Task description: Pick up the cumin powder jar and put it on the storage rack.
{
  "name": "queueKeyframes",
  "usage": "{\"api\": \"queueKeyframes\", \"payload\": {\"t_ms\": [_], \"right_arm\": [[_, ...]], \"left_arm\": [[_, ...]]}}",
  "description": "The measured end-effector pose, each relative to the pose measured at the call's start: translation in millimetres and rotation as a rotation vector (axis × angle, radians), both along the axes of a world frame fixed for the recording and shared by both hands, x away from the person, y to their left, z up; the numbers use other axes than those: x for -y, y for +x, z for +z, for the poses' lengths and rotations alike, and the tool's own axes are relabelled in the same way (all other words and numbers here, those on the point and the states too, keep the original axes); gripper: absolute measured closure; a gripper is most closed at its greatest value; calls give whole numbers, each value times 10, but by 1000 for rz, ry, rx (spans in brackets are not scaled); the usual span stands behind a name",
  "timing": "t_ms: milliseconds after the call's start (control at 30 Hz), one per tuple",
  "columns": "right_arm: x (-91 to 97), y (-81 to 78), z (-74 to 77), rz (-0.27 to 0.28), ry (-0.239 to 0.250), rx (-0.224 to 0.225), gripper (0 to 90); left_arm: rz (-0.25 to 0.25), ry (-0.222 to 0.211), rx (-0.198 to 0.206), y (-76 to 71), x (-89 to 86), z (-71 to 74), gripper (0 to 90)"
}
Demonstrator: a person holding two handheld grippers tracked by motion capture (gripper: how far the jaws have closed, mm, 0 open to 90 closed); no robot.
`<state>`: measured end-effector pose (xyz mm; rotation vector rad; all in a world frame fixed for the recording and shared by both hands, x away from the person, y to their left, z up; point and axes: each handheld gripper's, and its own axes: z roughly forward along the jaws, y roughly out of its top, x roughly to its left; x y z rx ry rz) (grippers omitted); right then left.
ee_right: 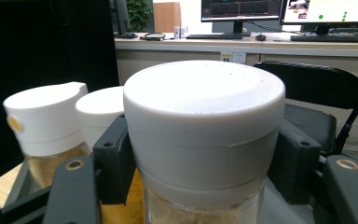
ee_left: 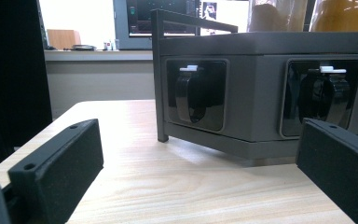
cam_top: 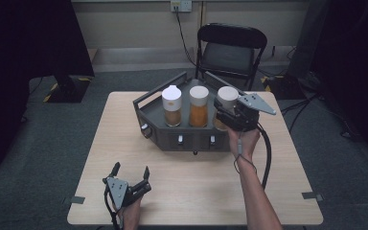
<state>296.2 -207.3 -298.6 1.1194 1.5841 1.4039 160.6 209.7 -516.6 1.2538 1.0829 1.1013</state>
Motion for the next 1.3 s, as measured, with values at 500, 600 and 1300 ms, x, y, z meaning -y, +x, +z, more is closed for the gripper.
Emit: {"api": "queueKeyframes", "payload": {"t_ms": [500,600,1300], "right_arm": [[-37,218,-34,-22,-33,-17,334],[-45,244,-50,-25,-33,-22,334],[-17,365,-80,-27,-39,-73,333]], "left_arm": [[-1,-1,0,0,-1,-1,3],[-2,-1,0,0,-3,-1,3],[-2,-1,0,0,-2,0,3]]}}
